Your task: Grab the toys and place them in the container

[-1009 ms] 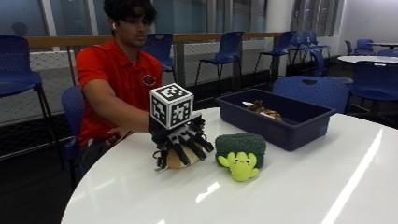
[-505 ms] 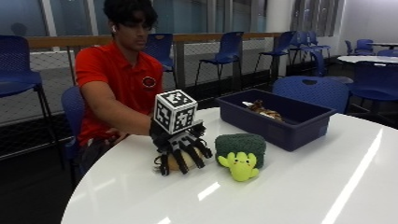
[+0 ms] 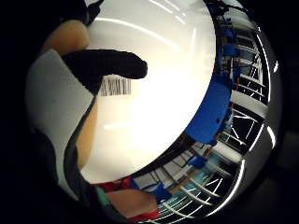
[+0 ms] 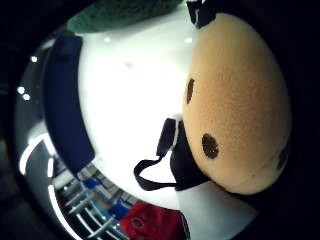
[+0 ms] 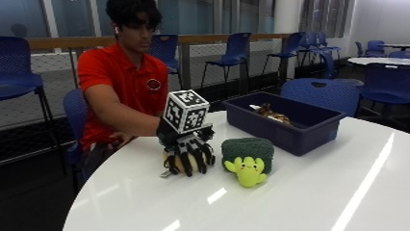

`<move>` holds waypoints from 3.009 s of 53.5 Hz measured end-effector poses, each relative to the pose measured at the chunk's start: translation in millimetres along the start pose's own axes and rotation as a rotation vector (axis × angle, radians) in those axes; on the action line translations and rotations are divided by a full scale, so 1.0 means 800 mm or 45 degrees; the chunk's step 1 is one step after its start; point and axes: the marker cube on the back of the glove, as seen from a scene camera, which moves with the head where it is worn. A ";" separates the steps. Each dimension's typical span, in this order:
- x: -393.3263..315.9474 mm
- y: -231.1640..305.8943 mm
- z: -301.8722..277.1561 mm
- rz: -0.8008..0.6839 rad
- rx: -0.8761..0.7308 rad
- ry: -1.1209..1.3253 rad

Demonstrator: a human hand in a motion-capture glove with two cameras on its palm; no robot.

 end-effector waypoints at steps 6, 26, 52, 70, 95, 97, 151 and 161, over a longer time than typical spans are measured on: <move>-0.007 0.000 -0.002 0.020 0.038 0.003; -0.032 0.002 -0.013 -0.036 0.207 0.058; -0.093 0.012 -0.147 -0.101 0.294 -0.025; -0.214 0.015 -0.254 -0.239 0.396 -0.031; -0.389 0.032 -0.302 -0.453 0.506 0.048; -0.399 0.032 -0.297 -0.490 0.505 0.063; -0.150 -0.066 -0.182 -0.195 0.275 -0.155; -0.108 -0.091 -0.156 -0.128 0.258 -0.154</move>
